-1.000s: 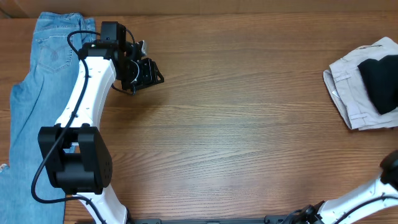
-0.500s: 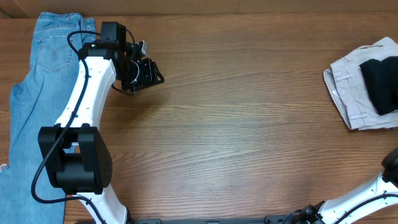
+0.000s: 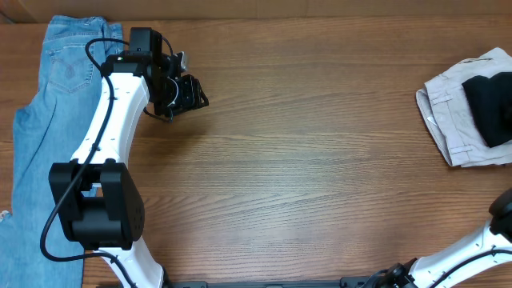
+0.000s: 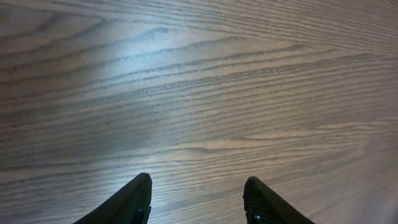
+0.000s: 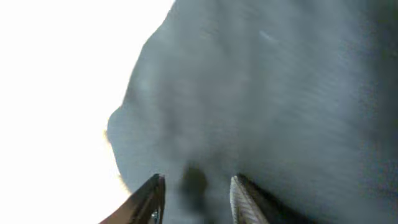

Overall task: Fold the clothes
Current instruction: 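Lower the held t-shirt onto the folded khaki pants with the right gripper, then open the right gripper to release the t-shirt on the pants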

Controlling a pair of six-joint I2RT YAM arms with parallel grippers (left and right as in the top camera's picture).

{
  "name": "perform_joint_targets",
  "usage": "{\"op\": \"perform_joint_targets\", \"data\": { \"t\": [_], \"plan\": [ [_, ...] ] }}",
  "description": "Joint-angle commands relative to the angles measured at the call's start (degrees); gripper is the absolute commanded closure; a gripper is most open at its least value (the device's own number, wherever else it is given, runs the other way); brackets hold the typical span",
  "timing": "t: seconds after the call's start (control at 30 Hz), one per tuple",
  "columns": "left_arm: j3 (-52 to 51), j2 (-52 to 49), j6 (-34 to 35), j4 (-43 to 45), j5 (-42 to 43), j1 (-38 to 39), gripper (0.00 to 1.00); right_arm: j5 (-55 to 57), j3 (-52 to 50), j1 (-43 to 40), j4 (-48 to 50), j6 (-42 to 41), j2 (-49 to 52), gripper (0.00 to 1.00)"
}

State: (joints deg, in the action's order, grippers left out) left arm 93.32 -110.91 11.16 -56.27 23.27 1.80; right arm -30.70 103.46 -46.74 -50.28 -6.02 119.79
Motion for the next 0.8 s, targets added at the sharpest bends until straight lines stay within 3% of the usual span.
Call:
{"op": "perform_joint_targets", "data": {
  "t": [0.0,0.27,0.4,0.47,0.53,0.57,0.6,0.77],
  "plan": [
    [0.24,-0.2,-2.38,0.61,-1.57,0.2,0.47,-1.36,6.91,3.54,-0.24,0.26,-9.38,0.58],
    [2.78,0.52,-2.43,0.92,-6.12,0.26,0.44,-0.33,10.67,15.87,-2.69,2.97,-19.1,0.51],
    [9.51,2.23,-4.02,0.76,-10.4,0.57,0.3,11.69,10.62,26.08,-5.7,5.92,-20.0,0.46],
    [12.55,2.4,-6.08,0.66,-13.0,1.4,0.21,17.25,10.51,29.7,-6.8,5.9,-19.5,0.36],
    [14.95,2.4,-7.98,0.59,-17.2,2.78,0.12,20.24,10.51,32.74,-7.56,5.9,-18.75,0.16],
    [15.47,2.4,-8.63,0.59,-19.06,3.45,0.02,20.61,10.49,33.86,-7.74,5.9,-18.32,0.04],
    [15.82,2.4,-8.92,0.48,-21.03,4.17,0.0,20.57,10.49,34.67,-7.78,5.88,-18.01,0.0],
    [15.76,2.38,-8.79,-2.73,-23.5,5.44,0.0,20.41,10.49,37.68,-10.36,5.9,-17.44,0.0]
  ]
}}
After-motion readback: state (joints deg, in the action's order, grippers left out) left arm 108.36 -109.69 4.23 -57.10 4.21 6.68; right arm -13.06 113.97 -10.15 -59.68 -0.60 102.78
